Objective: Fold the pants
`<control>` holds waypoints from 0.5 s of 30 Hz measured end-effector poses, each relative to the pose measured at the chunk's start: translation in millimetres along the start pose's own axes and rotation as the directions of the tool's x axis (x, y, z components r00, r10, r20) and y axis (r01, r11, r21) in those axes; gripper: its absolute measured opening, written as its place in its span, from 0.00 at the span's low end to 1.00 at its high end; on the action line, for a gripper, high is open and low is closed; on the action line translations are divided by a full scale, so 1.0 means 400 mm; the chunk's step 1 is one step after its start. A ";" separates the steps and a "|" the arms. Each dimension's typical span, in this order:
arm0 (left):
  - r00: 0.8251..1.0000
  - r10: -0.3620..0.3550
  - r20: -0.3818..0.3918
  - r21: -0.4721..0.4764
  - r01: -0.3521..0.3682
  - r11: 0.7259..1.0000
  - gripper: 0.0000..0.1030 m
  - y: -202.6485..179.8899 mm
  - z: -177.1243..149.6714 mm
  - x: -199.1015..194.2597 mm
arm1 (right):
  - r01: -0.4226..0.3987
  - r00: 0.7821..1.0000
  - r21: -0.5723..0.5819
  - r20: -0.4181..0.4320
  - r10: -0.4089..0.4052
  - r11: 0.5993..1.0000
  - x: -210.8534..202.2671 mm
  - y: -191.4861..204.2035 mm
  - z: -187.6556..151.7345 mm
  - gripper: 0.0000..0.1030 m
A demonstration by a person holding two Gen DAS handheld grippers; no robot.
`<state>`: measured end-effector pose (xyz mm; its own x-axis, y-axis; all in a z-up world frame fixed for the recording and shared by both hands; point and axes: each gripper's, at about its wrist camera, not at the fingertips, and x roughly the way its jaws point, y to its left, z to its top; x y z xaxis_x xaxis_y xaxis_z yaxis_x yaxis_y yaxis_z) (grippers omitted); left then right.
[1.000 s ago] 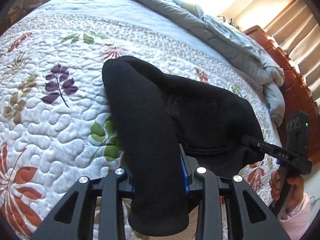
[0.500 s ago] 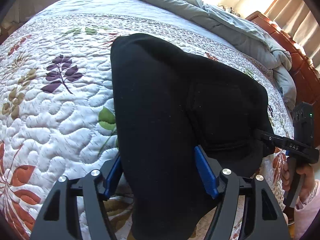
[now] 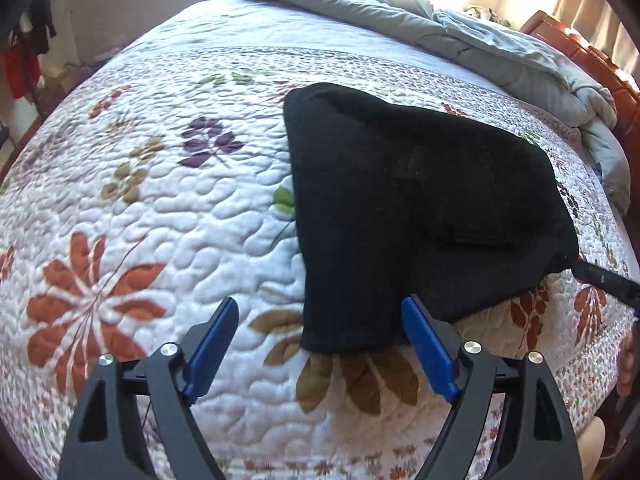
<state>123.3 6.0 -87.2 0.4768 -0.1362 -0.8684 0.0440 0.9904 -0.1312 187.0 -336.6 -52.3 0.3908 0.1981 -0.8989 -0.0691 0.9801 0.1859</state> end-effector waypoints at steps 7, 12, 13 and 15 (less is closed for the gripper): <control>0.999 0.051 -0.004 -0.019 -0.051 0.999 0.86 -0.004 -0.055 -0.054 | 0.081 0.997 -0.009 -0.004 -0.081 0.997 -0.014 0.049 -0.090 0.79; 0.998 0.058 0.005 -0.038 -0.058 0.998 0.86 -0.002 -0.073 -0.088 | 0.106 0.994 -0.009 -0.007 -0.106 0.994 -0.031 0.083 -0.130 0.82; 0.998 0.055 0.011 -0.038 -0.055 0.998 0.86 -0.004 -0.072 -0.096 | 0.115 0.993 -0.014 -0.004 -0.115 0.993 -0.038 0.091 -0.135 0.84; 0.998 0.051 0.022 -0.035 -0.050 0.998 0.86 -0.006 -0.071 -0.116 | 0.109 0.994 -0.026 0.002 -0.109 0.994 -0.054 0.105 -0.139 0.84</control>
<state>76.1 9.1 -60.3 0.4974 -0.0850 -0.8633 -0.0109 0.9945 -0.1041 124.8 -299.0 -47.1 0.3981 0.0896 -0.9129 -0.0497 0.9959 0.0761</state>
